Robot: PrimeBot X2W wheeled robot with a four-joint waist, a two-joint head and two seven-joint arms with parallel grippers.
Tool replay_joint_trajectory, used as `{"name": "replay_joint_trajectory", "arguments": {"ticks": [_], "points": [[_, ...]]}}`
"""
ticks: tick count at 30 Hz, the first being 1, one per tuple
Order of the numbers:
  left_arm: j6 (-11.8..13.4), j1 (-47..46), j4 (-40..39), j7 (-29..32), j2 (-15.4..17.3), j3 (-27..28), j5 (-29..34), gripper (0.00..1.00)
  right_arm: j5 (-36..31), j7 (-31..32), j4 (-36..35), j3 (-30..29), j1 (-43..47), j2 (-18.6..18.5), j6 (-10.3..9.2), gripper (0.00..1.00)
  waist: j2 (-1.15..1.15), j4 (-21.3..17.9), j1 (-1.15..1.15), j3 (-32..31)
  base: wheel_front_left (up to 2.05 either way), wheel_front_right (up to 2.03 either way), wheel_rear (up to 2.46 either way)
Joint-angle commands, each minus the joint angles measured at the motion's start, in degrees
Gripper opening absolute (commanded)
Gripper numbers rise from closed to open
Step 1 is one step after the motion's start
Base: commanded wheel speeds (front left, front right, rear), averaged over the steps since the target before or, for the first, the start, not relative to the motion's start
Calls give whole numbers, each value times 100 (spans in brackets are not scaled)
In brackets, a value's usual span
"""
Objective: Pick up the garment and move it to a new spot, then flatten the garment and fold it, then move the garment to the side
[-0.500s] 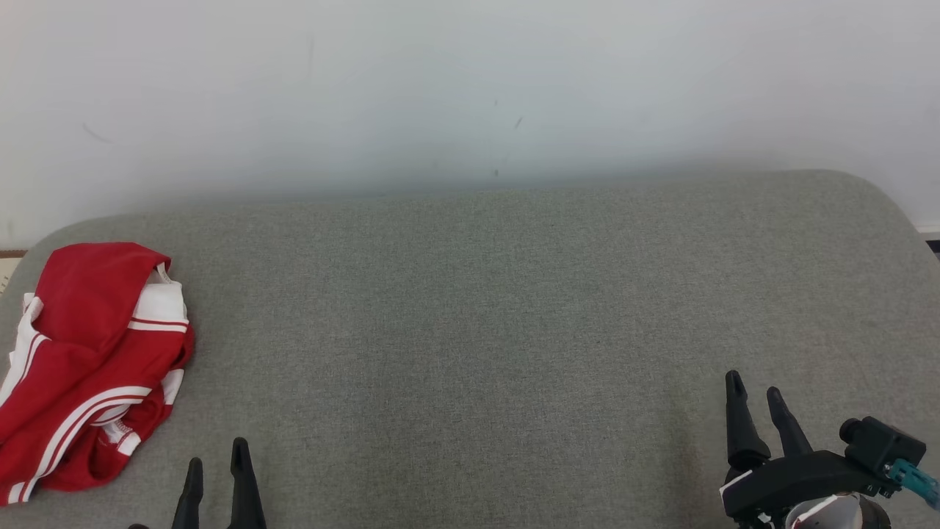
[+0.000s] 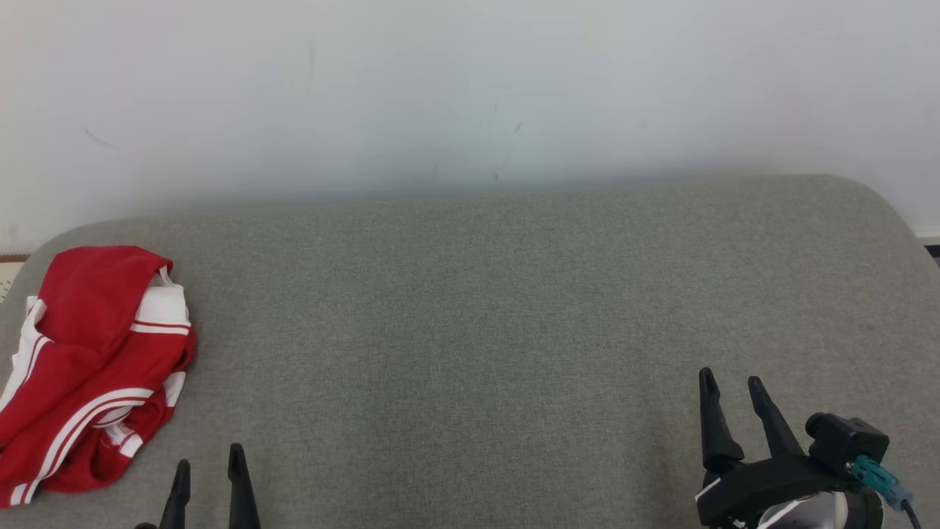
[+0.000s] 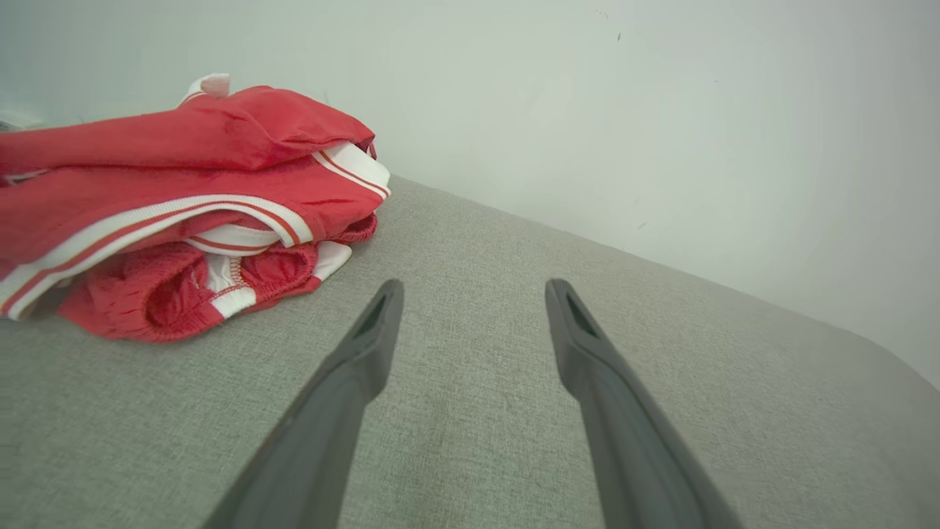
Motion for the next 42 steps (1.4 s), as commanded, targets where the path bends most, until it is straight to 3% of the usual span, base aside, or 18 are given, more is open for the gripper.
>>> {"name": "replay_joint_trajectory", "arguments": {"ticks": [1, 12, 26, 42], "points": [[44, 22, -73, -48, 58, 36, 190, 100, -204, -87, -89, 80, 15, -3, 3, 100, 0, 6, 0, -10, 0, 0, 0], [185, 81, -205, -70, 159, 104, 828, 100, -840, -355, -223, 421, 93, 7, 3, 100, 0, 14, 0, -77, 0, 0, 0], [104, 92, -26, -98, 325, 70, 1443, 100, -1403, -646, -167, 838, 166, -16, 4, 100, 0, 6, 0, -145, 0, 0, 0], [198, 64, 85, -128, 396, 99, 2046, 100, -1966, -936, -188, 1141, 193, -87, 4, 100, 0, 2, 0, -210, 0, 0, 0]]}}
